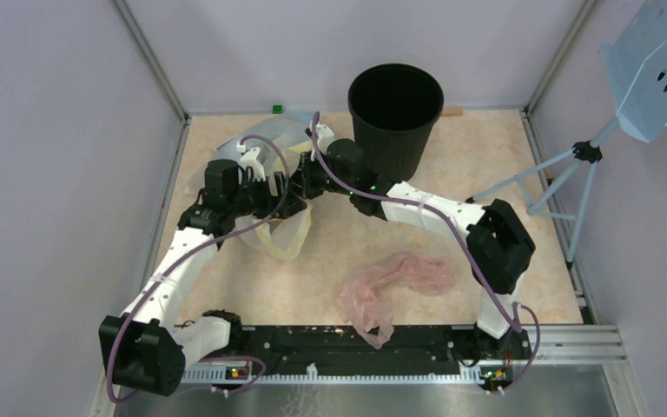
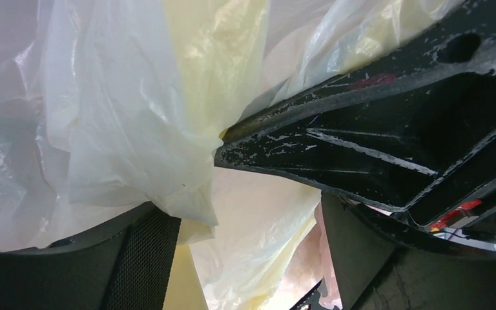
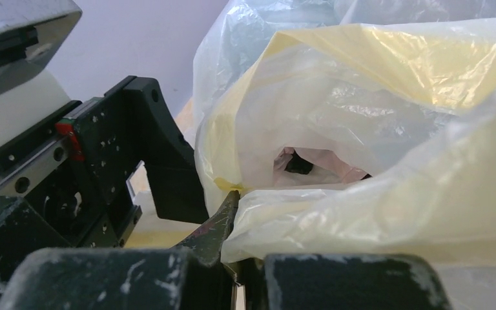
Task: Put the trash bags into the trash bin
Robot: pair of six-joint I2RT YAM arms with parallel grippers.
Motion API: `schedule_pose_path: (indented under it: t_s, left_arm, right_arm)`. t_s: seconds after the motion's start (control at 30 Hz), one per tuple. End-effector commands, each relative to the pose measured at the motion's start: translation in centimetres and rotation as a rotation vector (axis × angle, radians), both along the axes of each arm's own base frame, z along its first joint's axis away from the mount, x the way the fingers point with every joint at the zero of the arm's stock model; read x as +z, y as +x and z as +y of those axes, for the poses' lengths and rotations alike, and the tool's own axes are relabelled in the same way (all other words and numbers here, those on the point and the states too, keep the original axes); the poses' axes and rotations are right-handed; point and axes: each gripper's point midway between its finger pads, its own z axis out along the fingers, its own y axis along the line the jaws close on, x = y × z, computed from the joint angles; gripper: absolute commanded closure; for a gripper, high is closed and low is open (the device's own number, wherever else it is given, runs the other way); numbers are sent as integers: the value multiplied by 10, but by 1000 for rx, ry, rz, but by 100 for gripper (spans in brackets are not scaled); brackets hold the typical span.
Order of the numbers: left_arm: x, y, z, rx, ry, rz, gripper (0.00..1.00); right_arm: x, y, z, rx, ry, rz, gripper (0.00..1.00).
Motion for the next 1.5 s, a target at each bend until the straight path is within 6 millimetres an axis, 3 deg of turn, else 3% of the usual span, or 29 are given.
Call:
schedule_pose_path:
  t_s: [0.0, 0.1, 0.23, 0.33, 0.43, 0.57, 0.63, 0.77, 0.83, 0.97, 1.13, 1.27, 1.33, 1.37, 1.47]
  left_arm:
    - [19, 5, -11, -64, -44, -110, 15]
    - [23, 4, -12, -67, -57, -133, 2]
    - [11, 12, -5, -13, -26, -92, 4]
    - [4, 18, -5, 2, -19, -66, 11]
    - [-1, 26, -1, 45, 16, -64, 33]
    - [-11, 39, 7, 101, 67, -62, 84]
    - [-16, 46, 11, 127, 93, -52, 100]
    - [-33, 64, 23, 209, 149, -3, 100]
    - [-47, 74, 28, 257, 159, 58, 100]
    - [-64, 106, 36, 394, 67, 53, 100]
    - [-75, 162, 100, 574, -13, 120, 100]
    - [-62, 197, 164, 740, 43, 95, 100]
    - [-53, 211, 183, 787, 66, 60, 100]
    - [-48, 219, 186, 777, 74, 37, 100]
    - [-35, 232, 166, 666, 30, 48, 100]
  right_arm:
    - [18, -7, 2, 33, 53, 20, 100]
    - [16, -6, -1, 26, 54, 32, 100]
    - [25, -8, 0, 43, 91, 51, 100]
    - [31, -12, 1, 57, 107, 63, 100]
    - [36, -12, -2, 49, 120, 70, 100]
    - [41, -12, -10, 38, 142, 73, 99]
    - [40, -10, -18, 16, 136, 67, 87]
    - [36, -5, -43, -80, 94, 18, 62]
    - [37, -2, -59, -149, 83, -15, 55]
    - [43, -4, -81, -206, 60, -60, 53]
    - [33, -16, -106, -221, -35, -69, 52]
    - [3, -34, -144, -267, -148, -50, 40]
    - [-9, -44, -165, -297, -192, -33, 34]
    - [-15, -49, -176, -327, -214, -12, 21]
    - [-36, -58, -225, -525, -294, 101, 17]
